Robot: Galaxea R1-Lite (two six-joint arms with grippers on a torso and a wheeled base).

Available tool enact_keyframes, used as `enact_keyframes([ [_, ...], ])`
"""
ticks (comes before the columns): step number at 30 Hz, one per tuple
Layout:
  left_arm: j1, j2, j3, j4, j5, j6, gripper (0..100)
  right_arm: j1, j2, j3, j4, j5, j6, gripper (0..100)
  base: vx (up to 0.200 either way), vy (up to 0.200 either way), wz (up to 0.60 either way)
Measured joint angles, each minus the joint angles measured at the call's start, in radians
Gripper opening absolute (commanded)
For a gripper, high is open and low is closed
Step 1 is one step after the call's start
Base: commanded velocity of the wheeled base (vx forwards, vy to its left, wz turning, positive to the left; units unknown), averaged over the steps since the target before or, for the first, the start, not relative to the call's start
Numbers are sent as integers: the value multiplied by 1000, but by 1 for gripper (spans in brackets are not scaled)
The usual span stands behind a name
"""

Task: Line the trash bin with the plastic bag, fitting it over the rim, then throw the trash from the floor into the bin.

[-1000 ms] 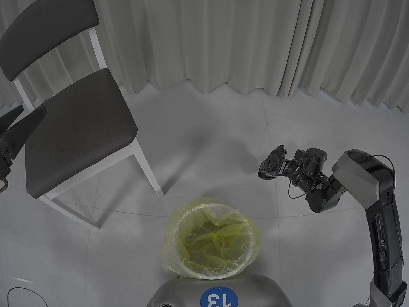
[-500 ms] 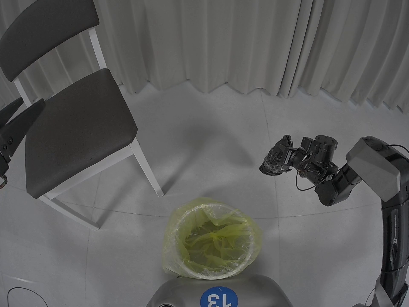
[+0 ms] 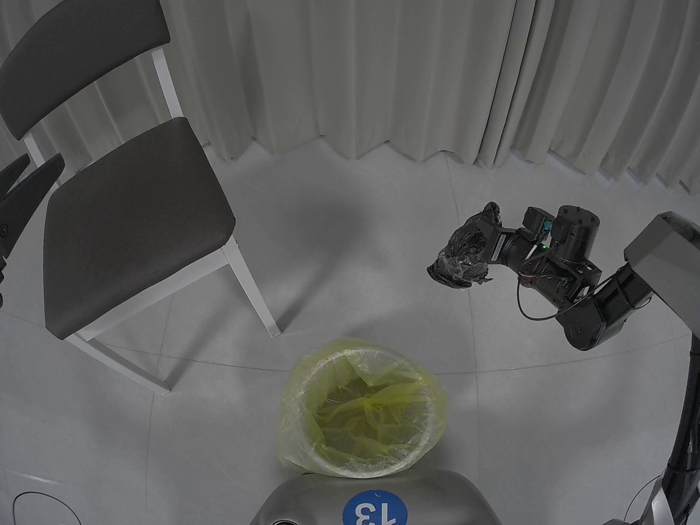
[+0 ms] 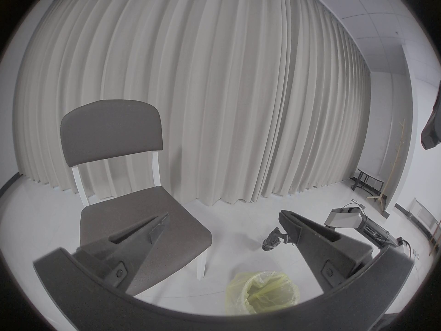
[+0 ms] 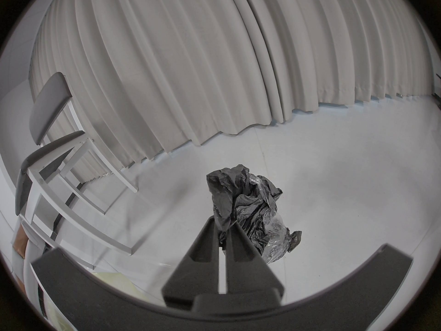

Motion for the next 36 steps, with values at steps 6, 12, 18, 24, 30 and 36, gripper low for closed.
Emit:
enact_keyframes([
  [6, 5, -11, 11, 1, 0, 0, 100, 28, -98, 69, -3, -1, -17, 0, 0, 0, 0],
  [12, 4, -20, 23, 0, -3, -2, 100, 48, -193, 135, -4, 0, -36, 0, -67, 0, 0],
  [18, 3, -38, 42, 0, -38, -9, 100, 79, -285, 201, -3, 0, -45, 0, -200, 0, 0],
  [24, 3, -55, 70, -1, -50, -13, 100, 123, -364, 279, -4, 0, -58, 0, -200, 0, 0],
  [30, -21, -69, 119, -56, -68, -13, 100, 197, -442, 360, -4, -6, -65, 0, -67, 0, 0],
  [36, -61, -53, 174, -173, -80, -14, 100, 296, -484, 414, -4, -15, -64, 0, 0, 0, 0],
])
